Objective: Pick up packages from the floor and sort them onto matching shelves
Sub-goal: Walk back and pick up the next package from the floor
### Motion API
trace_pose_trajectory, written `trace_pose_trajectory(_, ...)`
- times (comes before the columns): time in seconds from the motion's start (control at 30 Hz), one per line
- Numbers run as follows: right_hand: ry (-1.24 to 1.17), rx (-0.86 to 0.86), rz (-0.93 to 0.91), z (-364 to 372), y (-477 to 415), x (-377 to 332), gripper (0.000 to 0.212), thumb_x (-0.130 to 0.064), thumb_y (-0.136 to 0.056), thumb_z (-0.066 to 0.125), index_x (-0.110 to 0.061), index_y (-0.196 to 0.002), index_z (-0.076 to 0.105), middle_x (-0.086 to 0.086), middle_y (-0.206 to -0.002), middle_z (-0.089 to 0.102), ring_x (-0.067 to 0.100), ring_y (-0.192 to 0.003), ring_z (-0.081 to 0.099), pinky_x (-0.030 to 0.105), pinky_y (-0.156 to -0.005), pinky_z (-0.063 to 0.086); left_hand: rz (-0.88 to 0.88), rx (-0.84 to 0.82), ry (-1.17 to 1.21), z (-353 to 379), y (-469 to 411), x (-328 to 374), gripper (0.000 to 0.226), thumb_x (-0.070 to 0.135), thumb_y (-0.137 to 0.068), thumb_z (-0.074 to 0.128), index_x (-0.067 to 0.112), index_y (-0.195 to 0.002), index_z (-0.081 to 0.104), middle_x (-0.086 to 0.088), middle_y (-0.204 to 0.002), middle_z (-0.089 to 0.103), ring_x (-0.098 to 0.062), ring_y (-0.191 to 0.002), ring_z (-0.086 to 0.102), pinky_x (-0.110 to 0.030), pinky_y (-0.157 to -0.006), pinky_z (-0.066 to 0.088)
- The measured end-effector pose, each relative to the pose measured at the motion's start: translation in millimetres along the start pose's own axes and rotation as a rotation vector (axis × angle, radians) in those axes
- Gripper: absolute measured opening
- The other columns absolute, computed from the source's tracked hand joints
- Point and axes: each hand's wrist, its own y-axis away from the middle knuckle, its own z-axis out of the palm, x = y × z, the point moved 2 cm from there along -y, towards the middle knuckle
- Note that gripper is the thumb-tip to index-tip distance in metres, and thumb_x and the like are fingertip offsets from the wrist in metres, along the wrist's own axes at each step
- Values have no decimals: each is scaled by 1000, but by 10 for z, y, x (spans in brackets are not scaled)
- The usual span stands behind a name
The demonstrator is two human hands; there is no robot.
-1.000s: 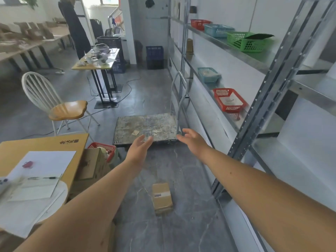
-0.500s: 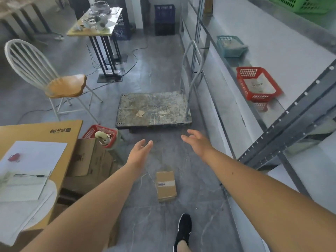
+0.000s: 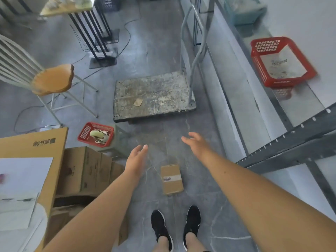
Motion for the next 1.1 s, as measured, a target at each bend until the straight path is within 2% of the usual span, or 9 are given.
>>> trace_pose_trajectory(0.13,-17,5,66,196,-255,209,73,-44,-101,71,-16,-163,45,14,-169,44,31,-152,48,44,-123,37,-58,-40,-39,110,-403,-265,62,46,-110,52,20,-164,38,-2,-168,42,-25,-154,40,-40,-119,33)
trace_pose_trajectory(0.23,-29,16,123,362,-493,445,67,-37,-106,68,-13,-163,44,15,-168,44,31,-153,47,43,-122,37,-121,-53,-71,166,-672,-570,63,50,-108,54,23,-163,40,0,-167,43,-25,-153,42,-42,-121,33)
trace_pose_trajectory(0.4,-114,81,230,667,-877,870,64,-39,-106,67,-17,-162,45,9,-167,47,29,-146,51,47,-115,44,-252,-68,-76,221,-1054,-1164,64,49,-108,54,21,-163,40,-1,-167,42,-26,-153,41,-44,-124,32)
trace_pose_trajectory(0.5,-120,54,266,846,-1112,1163,67,-41,-105,67,-20,-163,43,8,-167,47,28,-149,49,52,-125,41,-315,-69,-81,242,-1270,-1539,64,51,-107,55,22,-162,42,-1,-167,43,-26,-153,41,-49,-128,32)
trace_pose_trajectory(0.67,-108,66,301,1049,-1522,1619,68,-42,-103,69,-23,-163,43,5,-166,48,28,-149,51,53,-123,43,-401,-68,-102,366,-1636,-2125,64,55,-106,55,25,-161,43,-1,-164,47,-27,-148,47,-51,-125,37)
trace_pose_trajectory(0.8,-96,62,329,1176,-1895,2066,67,-39,-104,69,-21,-164,45,6,-167,48,29,-149,51,50,-122,44,-455,-71,-86,556,-1931,-2551,63,51,-107,54,23,-162,43,-2,-163,47,-28,-146,48,-41,-117,42)
trace_pose_trajectory(0.97,-76,60,390,1332,-2280,2736,74,-44,-96,75,-17,-160,48,8,-161,55,19,-126,53,43,-108,46,-481,-87,-52,823,-2325,-3084,61,49,-107,56,22,-161,44,-3,-163,48,-26,-148,47,-46,-123,38)
trace_pose_trajectory(1.03,-72,55,421,1385,-2425,3049,66,-38,-102,72,-16,-160,48,7,-158,57,17,-121,53,36,-100,44,-489,-96,-39,927,-2506,-3301,61,49,-107,56,22,-160,44,-3,-163,48,-26,-149,47,-47,-124,37)
trace_pose_trajectory(1.1,-54,45,457,1443,-2569,3356,62,-35,-105,69,-16,-160,48,5,-153,59,18,-121,54,34,-99,42,-505,-104,-26,1017,-2702,-3521,63,50,-106,57,23,-161,44,-2,-163,47,-26,-150,45,-47,-125,36)
